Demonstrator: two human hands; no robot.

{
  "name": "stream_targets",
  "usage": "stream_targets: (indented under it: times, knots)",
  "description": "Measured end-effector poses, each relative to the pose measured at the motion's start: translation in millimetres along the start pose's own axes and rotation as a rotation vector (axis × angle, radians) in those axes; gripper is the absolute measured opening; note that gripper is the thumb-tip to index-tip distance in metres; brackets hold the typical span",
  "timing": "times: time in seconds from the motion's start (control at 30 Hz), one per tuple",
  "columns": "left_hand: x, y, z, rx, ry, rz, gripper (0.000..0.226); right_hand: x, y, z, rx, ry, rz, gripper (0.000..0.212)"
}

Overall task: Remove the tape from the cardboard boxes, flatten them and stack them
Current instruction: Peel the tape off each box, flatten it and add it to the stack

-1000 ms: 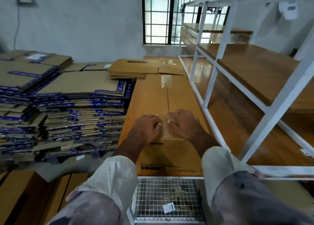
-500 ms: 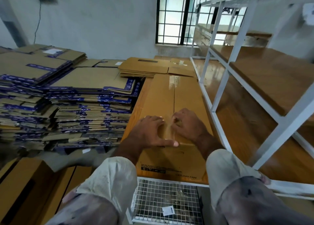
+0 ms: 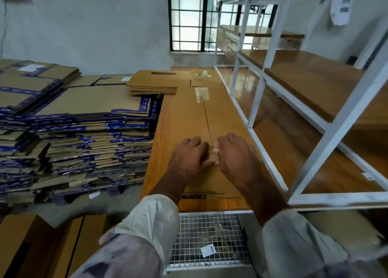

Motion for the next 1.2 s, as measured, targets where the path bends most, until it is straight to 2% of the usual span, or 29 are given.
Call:
stream_targets:
  times: [0.03, 0.17, 0.33, 0.47, 0.57, 0.83, 0.93, 1.1, 1.2]
  knots:
    - [-1.8, -1.0, -3.4, -0.02, -0.011, -0.022, 0.065, 2.0, 7.1, -9.2, -0.056, -0.004, 0.007, 0.03]
    - [-0.3, -0.4, -5.9, -0.073, -0.126, -0.094, 0.048, 14.3, 18.2, -52.8, -0.249, 0.003, -0.082, 0.031]
    - [2.5, 1.1, -8.2, -0.002, -0.223, -0.093, 0.043, 29.5, -0.2, -95.2, -0.353, -0.077, -0.087, 0.017]
    - [18.4, 3.4, -5.6, 0.076, -0.19, -0.26, 0.049, 35.1, -3.5, -109.8, -0.414, -0.081, -0.071, 0.01]
    - [31.1, 7.1, -6.2, 0.055, -0.15, -0.369, 0.06, 37.0, -2.7, -116.9, -0.444, -0.095, -0.025, 0.012]
    - [15.9, -3.9, -8.2, 0.011, -0.25, -0.194, 0.055, 42.9, -4.5, -149.2, -0.366, -0.267, -0.008, 0.031]
    - [14.5, -3.4, -12.5, -0.028, -0.266, -0.097, 0.055, 41.4, 1.9, -153.9, -0.398, -0.295, 0.05, 0.024]
    - [6.8, 1.2, -26.2, -0.117, -0.328, 0.034, 0.059, 17.1, 3.1, -110.7, -0.445, -0.326, 0.147, 0.019]
    - [0.0, -2.5, -34.4, -0.018, -0.348, 0.123, 0.075, -11.9, -0.9, -61.7, -0.499, -0.295, 0.062, 0.024]
Point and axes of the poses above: each hand's wrist, its own z-axis towards the middle knuckle, its own y-axis out of the back of the hand, x = y × z, the point moved 6 cm from there along z, towards the middle knuckle, and after that the axes turned 15 degrees about -x, right-handed, at the moved point
